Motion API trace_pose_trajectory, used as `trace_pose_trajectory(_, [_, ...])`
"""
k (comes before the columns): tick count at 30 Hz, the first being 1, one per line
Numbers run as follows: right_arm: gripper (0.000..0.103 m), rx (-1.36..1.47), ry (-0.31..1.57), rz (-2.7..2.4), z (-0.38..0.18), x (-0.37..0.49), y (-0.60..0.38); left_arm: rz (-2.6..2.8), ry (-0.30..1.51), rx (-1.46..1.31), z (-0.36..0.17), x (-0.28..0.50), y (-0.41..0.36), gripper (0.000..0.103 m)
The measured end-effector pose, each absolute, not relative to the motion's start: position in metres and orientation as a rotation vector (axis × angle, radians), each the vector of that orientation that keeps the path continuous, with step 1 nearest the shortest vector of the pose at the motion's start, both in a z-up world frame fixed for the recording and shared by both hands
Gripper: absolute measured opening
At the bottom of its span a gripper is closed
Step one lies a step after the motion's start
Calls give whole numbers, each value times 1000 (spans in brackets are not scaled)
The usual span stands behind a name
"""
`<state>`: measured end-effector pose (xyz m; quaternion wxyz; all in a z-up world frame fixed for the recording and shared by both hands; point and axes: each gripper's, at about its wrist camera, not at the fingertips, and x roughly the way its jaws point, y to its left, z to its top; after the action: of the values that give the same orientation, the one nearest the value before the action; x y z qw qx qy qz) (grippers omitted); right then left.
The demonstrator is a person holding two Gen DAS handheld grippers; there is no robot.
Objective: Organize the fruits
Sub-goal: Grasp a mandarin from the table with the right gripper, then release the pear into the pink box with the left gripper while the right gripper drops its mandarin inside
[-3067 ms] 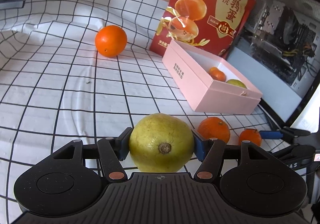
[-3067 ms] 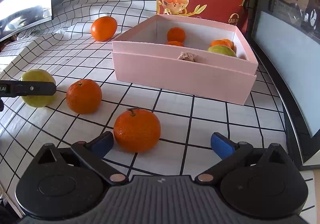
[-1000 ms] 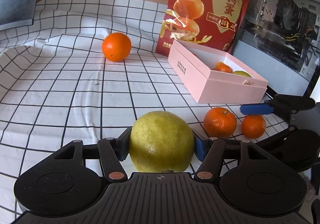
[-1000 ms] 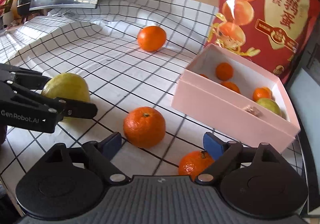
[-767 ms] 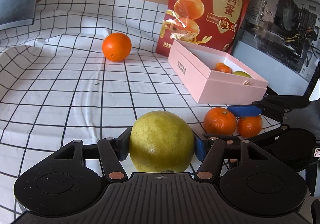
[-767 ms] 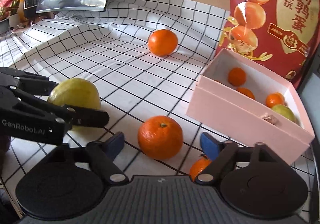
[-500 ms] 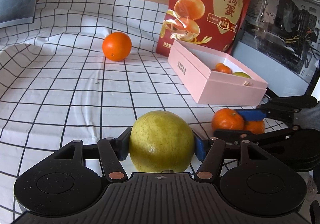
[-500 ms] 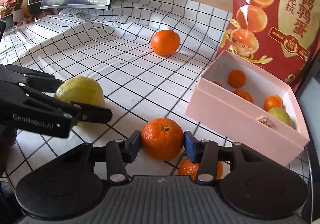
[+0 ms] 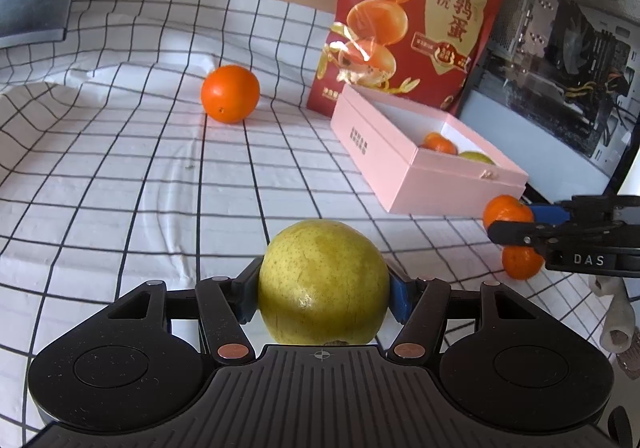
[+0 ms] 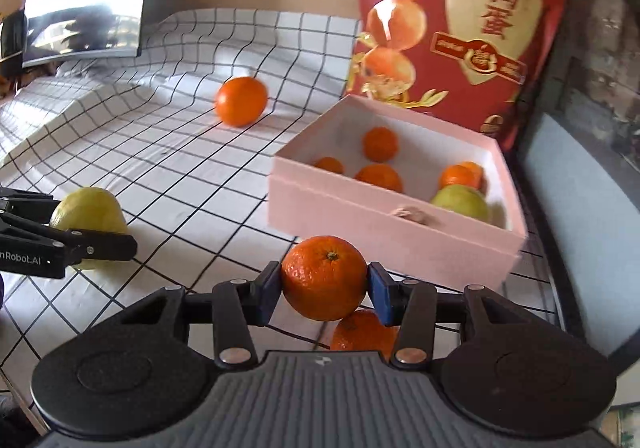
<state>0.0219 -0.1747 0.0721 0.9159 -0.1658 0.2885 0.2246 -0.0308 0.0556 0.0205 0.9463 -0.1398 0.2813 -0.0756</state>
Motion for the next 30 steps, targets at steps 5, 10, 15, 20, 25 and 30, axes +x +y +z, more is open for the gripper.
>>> trace_pose_trajectory(5, [46,-325,580,445,77,19,-186,-181,522,-283,32,-33,49,66])
trace_pose_trajectory(10, [46,-295,573,435,84,25,-191,-227,478,-268,56,-16,38,66])
trace_pose_trajectory(15, [46,-211,524,427,123,36,-195,-289,382,-294,109,22,27,66])
trace_pose_trajectory(20, [46,-232,389,357,202,61,-182,-364,453,-299,153,100,2,66])
trace_pose_trajectory(25, [46,-196,418,266,249,121,-173,-336,668,-293,125,175,-24,66])
trace_pose_trajectory(30, [46,-166,570,203,228,174,-167,-302,760,-256,94,200,-38,66])
